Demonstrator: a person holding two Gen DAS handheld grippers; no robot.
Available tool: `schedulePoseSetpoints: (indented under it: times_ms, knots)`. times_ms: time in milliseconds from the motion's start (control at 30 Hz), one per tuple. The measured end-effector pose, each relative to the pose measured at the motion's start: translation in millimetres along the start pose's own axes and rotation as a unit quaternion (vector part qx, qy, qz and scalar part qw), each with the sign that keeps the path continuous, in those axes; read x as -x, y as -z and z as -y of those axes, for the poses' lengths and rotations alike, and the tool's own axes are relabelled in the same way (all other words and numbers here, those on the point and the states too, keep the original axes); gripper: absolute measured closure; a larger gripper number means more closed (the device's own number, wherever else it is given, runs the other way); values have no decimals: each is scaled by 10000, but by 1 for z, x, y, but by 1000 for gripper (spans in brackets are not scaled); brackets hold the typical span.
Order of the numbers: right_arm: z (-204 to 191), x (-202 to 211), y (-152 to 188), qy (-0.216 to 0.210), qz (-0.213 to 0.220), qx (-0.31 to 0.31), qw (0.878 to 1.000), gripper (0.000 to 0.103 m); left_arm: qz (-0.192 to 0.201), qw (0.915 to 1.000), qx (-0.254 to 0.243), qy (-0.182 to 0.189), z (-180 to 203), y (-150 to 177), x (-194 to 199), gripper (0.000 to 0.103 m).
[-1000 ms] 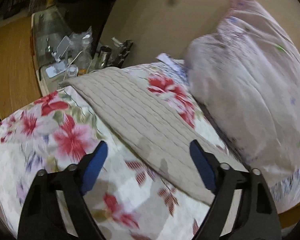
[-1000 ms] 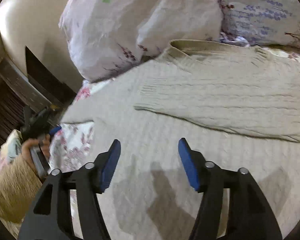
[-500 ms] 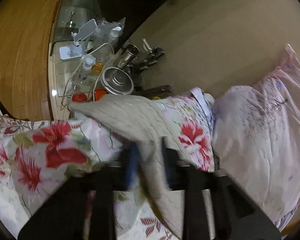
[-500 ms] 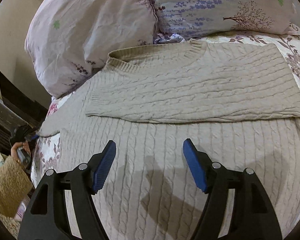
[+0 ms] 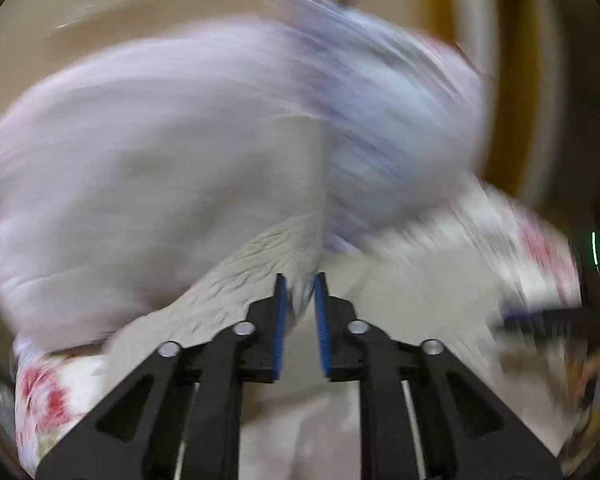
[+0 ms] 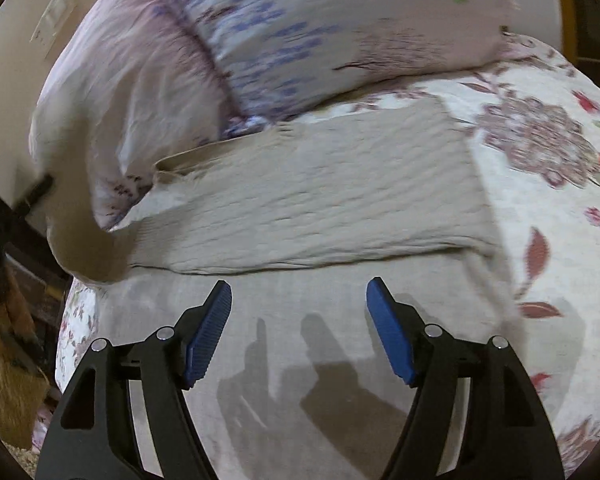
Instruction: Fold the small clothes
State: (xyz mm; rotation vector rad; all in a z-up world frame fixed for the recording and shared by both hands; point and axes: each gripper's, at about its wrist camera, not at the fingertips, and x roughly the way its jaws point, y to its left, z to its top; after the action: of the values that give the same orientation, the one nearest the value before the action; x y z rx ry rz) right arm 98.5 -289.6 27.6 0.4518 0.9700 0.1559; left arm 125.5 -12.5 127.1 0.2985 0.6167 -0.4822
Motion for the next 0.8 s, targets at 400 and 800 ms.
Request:
schedulePoseSetpoints:
  times_ms: [400,800]
  knots:
    - [104,69,65,-4,-513,-1160,9919,49,-1678,9498,2494,-871,-70,174,64,30]
    - [87,70,157,-1834,-1978,-1493,9513,94,-1996,9093,3577,737,-15,240,117,81]
